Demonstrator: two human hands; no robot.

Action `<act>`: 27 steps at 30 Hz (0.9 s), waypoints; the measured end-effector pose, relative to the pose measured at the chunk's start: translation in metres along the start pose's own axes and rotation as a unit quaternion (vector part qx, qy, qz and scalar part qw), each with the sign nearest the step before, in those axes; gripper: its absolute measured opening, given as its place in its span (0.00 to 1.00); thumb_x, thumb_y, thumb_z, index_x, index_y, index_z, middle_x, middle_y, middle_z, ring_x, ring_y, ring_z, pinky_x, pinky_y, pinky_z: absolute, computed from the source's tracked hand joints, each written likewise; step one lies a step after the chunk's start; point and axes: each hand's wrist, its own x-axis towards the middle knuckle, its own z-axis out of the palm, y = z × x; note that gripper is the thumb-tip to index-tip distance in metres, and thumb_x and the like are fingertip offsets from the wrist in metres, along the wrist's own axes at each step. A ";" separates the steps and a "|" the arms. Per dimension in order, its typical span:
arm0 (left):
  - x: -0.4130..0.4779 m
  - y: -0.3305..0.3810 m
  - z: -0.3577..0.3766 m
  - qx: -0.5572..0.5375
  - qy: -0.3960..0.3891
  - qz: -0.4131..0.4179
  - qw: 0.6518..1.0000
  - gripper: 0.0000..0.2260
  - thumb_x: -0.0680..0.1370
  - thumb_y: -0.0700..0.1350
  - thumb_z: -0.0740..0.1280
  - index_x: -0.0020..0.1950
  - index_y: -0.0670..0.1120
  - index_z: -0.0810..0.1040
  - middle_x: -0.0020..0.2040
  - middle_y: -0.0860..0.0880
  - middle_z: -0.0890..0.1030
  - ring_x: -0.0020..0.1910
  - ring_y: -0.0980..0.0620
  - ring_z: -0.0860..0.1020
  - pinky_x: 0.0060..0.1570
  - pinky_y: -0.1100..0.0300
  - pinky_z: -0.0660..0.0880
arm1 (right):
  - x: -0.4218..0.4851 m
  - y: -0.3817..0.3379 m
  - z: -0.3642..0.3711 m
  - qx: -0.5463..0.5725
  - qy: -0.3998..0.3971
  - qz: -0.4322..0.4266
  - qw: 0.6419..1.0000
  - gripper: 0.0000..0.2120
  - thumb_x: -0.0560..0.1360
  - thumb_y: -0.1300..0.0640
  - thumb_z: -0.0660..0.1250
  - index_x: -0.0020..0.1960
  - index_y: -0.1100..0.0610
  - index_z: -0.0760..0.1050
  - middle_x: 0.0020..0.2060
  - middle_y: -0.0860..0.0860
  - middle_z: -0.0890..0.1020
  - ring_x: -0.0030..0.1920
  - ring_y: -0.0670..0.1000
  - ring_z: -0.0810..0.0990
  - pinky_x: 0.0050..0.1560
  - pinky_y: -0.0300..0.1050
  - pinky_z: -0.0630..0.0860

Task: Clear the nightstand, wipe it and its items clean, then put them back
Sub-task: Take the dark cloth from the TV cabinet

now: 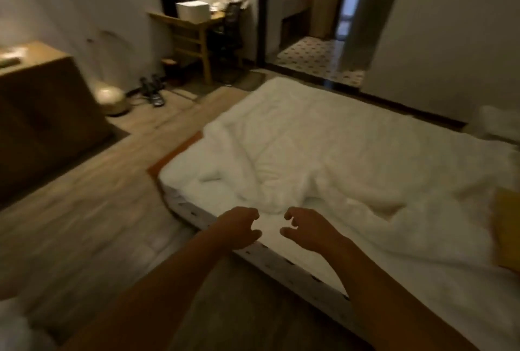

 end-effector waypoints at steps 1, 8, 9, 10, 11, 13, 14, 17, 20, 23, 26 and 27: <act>-0.007 -0.036 -0.017 -0.009 0.014 -0.029 0.999 0.23 0.77 0.54 0.67 0.70 0.49 0.70 0.67 0.48 0.74 0.64 0.49 0.73 0.64 0.55 0.71 | 0.021 -0.037 0.005 -0.007 -0.004 -0.026 1.000 0.22 0.75 0.41 0.66 0.65 0.51 0.71 0.61 0.52 0.78 0.58 0.52 0.77 0.54 0.45 0.73; -0.049 -0.248 -0.110 -0.057 0.102 -0.191 0.975 0.17 0.78 0.51 0.65 0.66 0.50 0.74 0.65 0.49 0.77 0.61 0.50 0.76 0.57 0.59 0.72 | 0.157 -0.261 0.047 -0.067 -0.062 -0.214 0.973 0.20 0.77 0.44 0.65 0.65 0.52 0.71 0.63 0.52 0.77 0.60 0.51 0.76 0.54 0.40 0.69; -0.054 -0.277 -0.122 -0.059 0.115 -0.209 0.969 0.18 0.78 0.51 0.65 0.67 0.50 0.72 0.65 0.48 0.76 0.62 0.50 0.75 0.59 0.57 0.72 | 0.177 -0.293 0.058 -0.069 -0.074 -0.236 0.966 0.20 0.77 0.45 0.65 0.65 0.52 0.71 0.62 0.52 0.77 0.60 0.51 0.76 0.53 0.40 0.69; -0.056 -0.300 -0.132 -0.060 0.128 -0.225 0.964 0.19 0.78 0.52 0.65 0.68 0.50 0.71 0.65 0.48 0.76 0.62 0.49 0.75 0.60 0.56 0.72 | 0.191 -0.319 0.065 -0.069 -0.084 -0.250 0.962 0.20 0.77 0.45 0.65 0.65 0.53 0.72 0.62 0.53 0.78 0.59 0.52 0.77 0.53 0.41 0.69; -0.058 -0.329 -0.143 -0.060 0.143 -0.245 0.957 0.20 0.78 0.52 0.65 0.69 0.50 0.71 0.65 0.48 0.76 0.61 0.49 0.75 0.60 0.55 0.73 | 0.211 -0.351 0.074 -0.072 -0.094 -0.270 0.956 0.20 0.76 0.45 0.65 0.65 0.53 0.72 0.61 0.53 0.78 0.59 0.53 0.77 0.54 0.42 0.71; -0.056 -0.384 -0.167 -0.069 0.165 -0.279 0.943 0.20 0.78 0.53 0.65 0.68 0.50 0.71 0.64 0.48 0.77 0.60 0.50 0.76 0.58 0.55 0.74 | 0.255 -0.410 0.091 -0.089 -0.110 -0.302 0.943 0.20 0.76 0.44 0.66 0.63 0.52 0.72 0.60 0.52 0.78 0.57 0.52 0.77 0.54 0.46 0.75; -0.050 -0.425 -0.186 -0.068 0.178 -0.303 0.934 0.20 0.77 0.53 0.65 0.68 0.50 0.71 0.63 0.48 0.77 0.59 0.50 0.76 0.57 0.55 0.75 | 0.291 -0.452 0.101 -0.100 -0.114 -0.327 0.933 0.20 0.76 0.43 0.66 0.63 0.52 0.72 0.59 0.52 0.78 0.57 0.52 0.77 0.54 0.47 0.75; -0.033 -0.492 -0.229 -0.068 0.204 -0.347 0.913 0.19 0.77 0.53 0.66 0.67 0.50 0.72 0.62 0.48 0.78 0.59 0.50 0.76 0.57 0.54 0.76 | 0.358 -0.520 0.113 -0.111 -0.117 -0.366 0.916 0.20 0.76 0.43 0.65 0.63 0.52 0.71 0.59 0.53 0.77 0.57 0.53 0.77 0.53 0.46 0.74; -0.011 -0.555 -0.273 -0.085 0.229 -0.391 0.887 0.18 0.78 0.53 0.65 0.65 0.49 0.73 0.61 0.48 0.78 0.58 0.49 0.77 0.57 0.55 0.75 | 0.431 -0.591 0.121 -0.137 -0.124 -0.382 0.905 0.20 0.76 0.43 0.65 0.63 0.52 0.72 0.59 0.53 0.77 0.57 0.53 0.76 0.52 0.46 0.72; 0.005 -0.614 -0.316 -0.099 0.225 -0.411 0.878 0.18 0.78 0.53 0.65 0.66 0.50 0.72 0.62 0.48 0.77 0.58 0.49 0.76 0.58 0.55 0.75 | 0.486 -0.661 0.124 -0.148 -0.131 -0.394 0.898 0.19 0.75 0.43 0.65 0.62 0.51 0.72 0.59 0.52 0.78 0.56 0.52 0.77 0.50 0.45 0.71; 0.022 -0.667 -0.353 -0.106 0.237 -0.418 0.871 0.18 0.78 0.52 0.65 0.66 0.49 0.73 0.63 0.48 0.77 0.58 0.50 0.77 0.57 0.56 0.75 | 0.528 -0.717 0.129 -0.140 -0.126 -0.388 0.902 0.18 0.75 0.42 0.66 0.61 0.50 0.73 0.57 0.51 0.78 0.55 0.51 0.77 0.50 0.44 0.74; 0.028 -0.685 -0.364 -0.108 0.243 -0.421 0.867 0.18 0.78 0.52 0.66 0.66 0.49 0.73 0.62 0.48 0.77 0.58 0.50 0.77 0.57 0.56 0.75 | 0.542 -0.734 0.131 -0.140 -0.124 -0.384 0.904 0.18 0.75 0.42 0.67 0.61 0.50 0.73 0.57 0.51 0.79 0.54 0.50 0.78 0.52 0.45 0.75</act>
